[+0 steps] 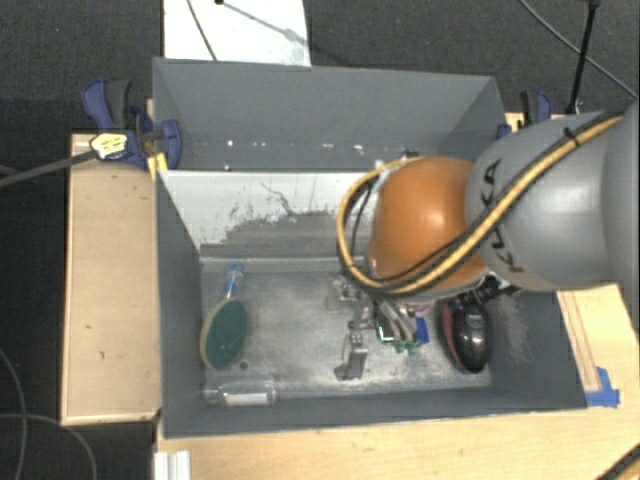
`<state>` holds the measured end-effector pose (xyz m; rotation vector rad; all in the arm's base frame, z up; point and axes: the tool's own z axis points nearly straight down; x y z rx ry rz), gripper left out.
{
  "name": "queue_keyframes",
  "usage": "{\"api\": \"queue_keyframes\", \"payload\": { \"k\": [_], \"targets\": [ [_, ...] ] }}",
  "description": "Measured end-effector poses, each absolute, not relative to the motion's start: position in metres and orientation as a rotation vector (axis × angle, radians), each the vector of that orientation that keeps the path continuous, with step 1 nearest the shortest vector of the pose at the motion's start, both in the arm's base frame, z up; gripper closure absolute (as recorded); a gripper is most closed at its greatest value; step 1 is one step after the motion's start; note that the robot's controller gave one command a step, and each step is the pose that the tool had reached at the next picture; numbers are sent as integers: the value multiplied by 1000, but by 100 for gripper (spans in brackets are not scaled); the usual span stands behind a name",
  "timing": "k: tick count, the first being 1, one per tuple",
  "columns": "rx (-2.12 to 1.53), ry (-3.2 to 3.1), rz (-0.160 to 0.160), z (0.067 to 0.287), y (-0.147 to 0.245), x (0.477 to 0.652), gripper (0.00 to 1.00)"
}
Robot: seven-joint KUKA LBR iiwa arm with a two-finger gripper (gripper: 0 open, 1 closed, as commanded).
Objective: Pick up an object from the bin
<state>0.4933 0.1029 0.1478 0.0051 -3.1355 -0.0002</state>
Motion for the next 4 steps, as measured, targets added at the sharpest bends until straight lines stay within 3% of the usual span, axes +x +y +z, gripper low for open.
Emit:
{"api": "queue_keyframes", "payload": {
  "k": [1,2,3,4],
  "targets": [
    [35,-3146,-9,148,209,514,0],
    [-98,-3162,-4,74,252,510,0],
    [-109,-3169,-9,80,250,513,100],
    [-136,-3149,-6,210,226,528,100]
  ]
}}
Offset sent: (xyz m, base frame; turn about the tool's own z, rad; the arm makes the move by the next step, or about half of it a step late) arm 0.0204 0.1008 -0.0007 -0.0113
